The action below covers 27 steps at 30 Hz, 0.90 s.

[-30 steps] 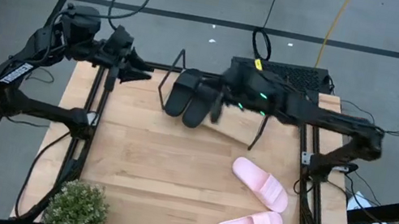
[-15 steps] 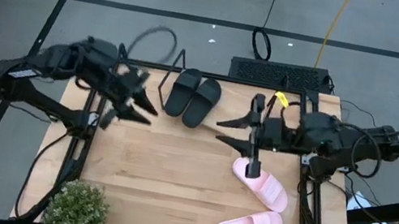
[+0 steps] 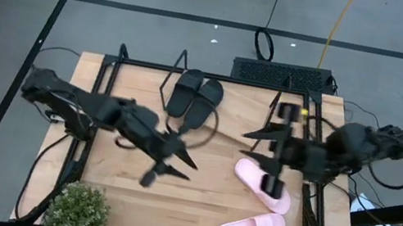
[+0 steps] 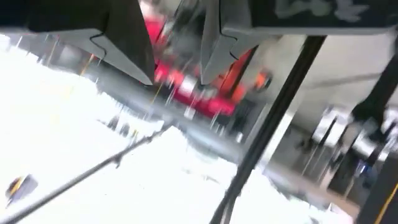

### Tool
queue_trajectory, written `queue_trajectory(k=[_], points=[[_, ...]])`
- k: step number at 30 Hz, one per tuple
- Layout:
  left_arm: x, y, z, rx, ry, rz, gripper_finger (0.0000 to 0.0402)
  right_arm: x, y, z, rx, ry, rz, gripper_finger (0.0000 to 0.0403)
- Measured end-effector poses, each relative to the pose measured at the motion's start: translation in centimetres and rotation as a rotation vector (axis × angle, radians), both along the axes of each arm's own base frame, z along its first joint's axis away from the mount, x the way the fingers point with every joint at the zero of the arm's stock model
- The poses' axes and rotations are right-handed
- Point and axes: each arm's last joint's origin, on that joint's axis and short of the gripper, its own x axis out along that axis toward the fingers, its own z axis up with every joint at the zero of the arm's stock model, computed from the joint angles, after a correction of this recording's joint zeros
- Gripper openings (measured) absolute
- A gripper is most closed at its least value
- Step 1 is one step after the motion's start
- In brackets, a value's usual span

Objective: Pick and place slides into the shelf
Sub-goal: Put the top pink slipper on the shelf

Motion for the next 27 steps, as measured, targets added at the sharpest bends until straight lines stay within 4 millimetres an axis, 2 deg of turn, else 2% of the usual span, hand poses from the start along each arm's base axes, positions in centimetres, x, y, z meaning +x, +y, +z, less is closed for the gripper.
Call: queue_trajectory(k=[4, 8, 12, 19, 27], points=[[3.2, -1.7, -2.1, -0.025, -0.037, -0.005, 0.0147, -1.7, 0.2, 1.6, -0.02, -0.156, -0.006, 0.0121], [5.7, -2.6, -4.5, -0.051, -0.018, 0.033, 0.0147, -2.7, 0.2, 2.3, -0.005, -0.205, 0.004, 0.0121], [7.2, -3.1, -6.9, -0.042, 0.049, 0.102, 0.0147, -3.3, 0.1, 2.5, 0.066, -0.191, 0.05, 0.0121], [9.8, -2.8, -10.7, -0.052, 0.127, 0.173, 0.0147, -2.8, 0.4, 1.7, 0.145, -0.09, 0.108, 0.0121], [11.6, -2.5, -12.4, -0.043, 0.072, 0.159, 0.0147, -2.3, 0.6, 0.9, 0.149, 0.002, 0.123, 0.0121]])
